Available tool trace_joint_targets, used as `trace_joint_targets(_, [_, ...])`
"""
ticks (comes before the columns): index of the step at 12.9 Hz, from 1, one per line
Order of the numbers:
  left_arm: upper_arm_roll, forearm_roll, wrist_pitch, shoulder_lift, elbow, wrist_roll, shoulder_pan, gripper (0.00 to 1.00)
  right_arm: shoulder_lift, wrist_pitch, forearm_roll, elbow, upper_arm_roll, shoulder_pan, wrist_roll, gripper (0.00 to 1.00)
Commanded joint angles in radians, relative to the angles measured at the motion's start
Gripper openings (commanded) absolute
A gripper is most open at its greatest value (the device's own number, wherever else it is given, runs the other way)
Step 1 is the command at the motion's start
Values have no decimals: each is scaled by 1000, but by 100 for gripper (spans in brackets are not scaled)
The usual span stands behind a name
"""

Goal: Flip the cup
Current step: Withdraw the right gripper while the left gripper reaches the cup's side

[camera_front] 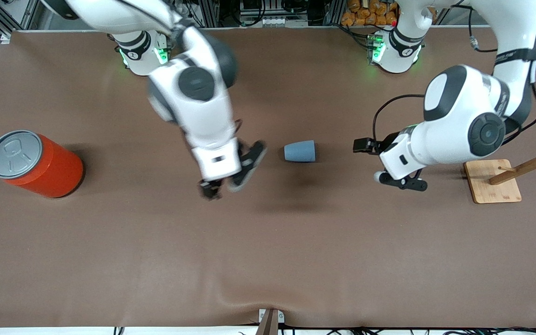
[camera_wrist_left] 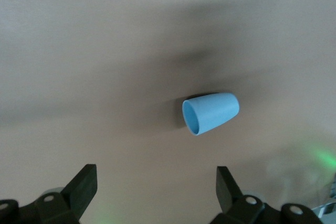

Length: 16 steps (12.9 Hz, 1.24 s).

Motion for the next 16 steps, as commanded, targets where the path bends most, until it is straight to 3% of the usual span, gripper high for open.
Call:
trace_joint_targets(1, [0, -72, 87, -3, -65, -9, -1, 100, -77, -1, 64, -32, 34, -148, 1, 100])
trace_joint_targets(6, [-3, -223, 138, 47, -114, -6, 19, 100, -178, -168, 91, -15, 51, -339, 9, 100])
trace_joint_targets(8, [-3, -286, 140, 61, -129, -2, 22, 100, -232, -184, 91, -14, 31, -345, 50, 100])
trace_joint_targets(10, [-3, -338, 146, 61, -159, 9, 29, 100, -273, -268, 181, -14, -35, -335, 325, 100])
trace_joint_targets(12, [-3, -360, 155, 61, -185, 32, 37, 100, -327, -350, 207, -21, -116, -304, 525, 100])
trace_joint_targets(14, [-3, -363, 175, 60, -217, 81, 57, 100, -373, -462, 230, -21, -156, -304, 549, 100])
trace_joint_targets(16, [-3, -386, 190, 55, -251, 100, 59, 100, -432, -515, 310, -50, -266, -299, 547, 100])
